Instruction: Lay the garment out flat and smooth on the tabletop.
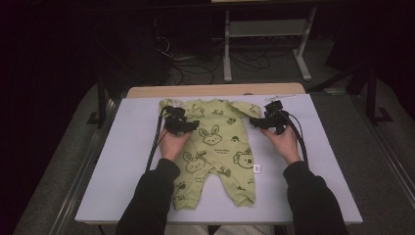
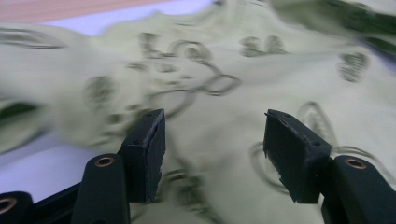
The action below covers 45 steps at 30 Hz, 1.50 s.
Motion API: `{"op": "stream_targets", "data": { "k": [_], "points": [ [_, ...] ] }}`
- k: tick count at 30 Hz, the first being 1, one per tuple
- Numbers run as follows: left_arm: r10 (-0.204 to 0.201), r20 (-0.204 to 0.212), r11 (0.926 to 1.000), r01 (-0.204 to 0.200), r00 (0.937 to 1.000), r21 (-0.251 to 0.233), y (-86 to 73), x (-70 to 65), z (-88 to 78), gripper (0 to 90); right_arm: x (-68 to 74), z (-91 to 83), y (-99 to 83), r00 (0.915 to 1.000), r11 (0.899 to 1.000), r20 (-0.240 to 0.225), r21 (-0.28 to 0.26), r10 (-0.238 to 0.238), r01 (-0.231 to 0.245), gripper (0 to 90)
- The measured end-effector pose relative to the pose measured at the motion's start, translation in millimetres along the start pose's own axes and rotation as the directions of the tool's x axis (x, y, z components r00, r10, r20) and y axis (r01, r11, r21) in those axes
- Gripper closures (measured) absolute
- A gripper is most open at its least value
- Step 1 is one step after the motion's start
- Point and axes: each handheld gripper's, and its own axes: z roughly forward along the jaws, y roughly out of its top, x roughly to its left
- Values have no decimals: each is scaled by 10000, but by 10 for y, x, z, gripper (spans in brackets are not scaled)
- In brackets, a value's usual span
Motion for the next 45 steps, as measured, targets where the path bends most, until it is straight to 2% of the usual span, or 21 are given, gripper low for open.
{"op": "stream_targets", "data": {
  "k": [4,9,12,13,16,18,19,22,25,26,27,29,32,33,34,36,37,38,41,43,45],
  "points": [
    [-787,-415,9969,783,9960,-111,-56,208,-62,371,-67,108,-12,9995,9996,140,45,288,-289,262],
    [-1869,-640,9824,1860,9803,-189,-175,429,-81,361,-120,222,-35,9984,9981,267,344,508,-517,328],
    [-2495,-475,9682,2483,9672,-295,-208,522,-54,360,-137,260,-54,9984,9966,316,668,470,-491,454],
    [-2613,-398,9650,2601,9644,-344,-211,539,-44,367,-135,265,-58,9984,9962,368,741,431,-457,550],
    [-3269,353,9433,3284,9444,-491,-218,595,9,400,-113,210,-35,9993,9974,346,705,114,-138,733],
    [-3502,561,9350,3525,9350,-382,-219,602,58,430,-108,161,-10,9996,9977,289,674,-42,22,784],
    [-3540,684,9335,3568,9328,-345,-219,598,82,451,-107,134,8,9997,9977,222,670,-106,91,789],
    [-3463,738,9367,3490,9352,-277,-200,580,124,547,-101,37,69,9989,9977,224,557,-412,399,795],
    [-3274,679,9446,3282,9425,-17,-173,576,153,709,-139,-61,139,9985,9986,-544,525,-76,104,795],
    [-3179,619,9480,3181,9461,63,-172,578,157,769,-165,-83,165,9943,9981,-1022,562,300,-244,792],
    [-3131,612,9496,3134,9477,65,-173,580,160,806,-203,-104,189,9841,9954,-1592,654,791,-694,792],
    [-3133,652,9496,3134,9474,98,-174,585,160,821,-286,-152,230,9493,9824,-2541,719,1850,-1722,793],
    [-3079,646,9514,3077,9492,134,-173,584,158,826,-432,-204,260,8810,9421,-3383,637,3307,-3292,792],
    [-3054,626,9522,3050,9502,152,-171,578,157,826,-481,-207,261,8658,9265,-3380,598,3690,-3715,785],
    [-3016,598,9534,3012,9515,171,-170,574,154,826,-526,-205,258,8629,9153,-3152,539,3950,-3992,778],
    [-2974,603,9548,2968,9528,186,-168,571,153,826,-593,-183,242,8729,9054,-2533,316,4170,-4234,763],
    [-2955,607,9553,2949,9534,192,-167,572,153,826,-618,-165,228,8796,9052,-2309,117,4159,-4249,743],
    [-2943,612,9557,2937,9537,201,-167,573,154,825,-635,-144,213,8944,9086,-1816,-120,4087,-4176,696],
    [-2899,617,9570,2892,9551,212,-165,574,154,824,-633,-99,191,9235,9227,-346,-411,3821,-3833,625],
    [-2881,630,9576,2873,9555,211,-165,575,154,823,-619,-93,179,9307,9287,55,-680,3658,-3646,598],
    [-2891,661,9573,2884,9550,211,-167,577,154,822,-600,-91,170,9371,9335,119,-930,3487,-3462,581]
  ]
}}
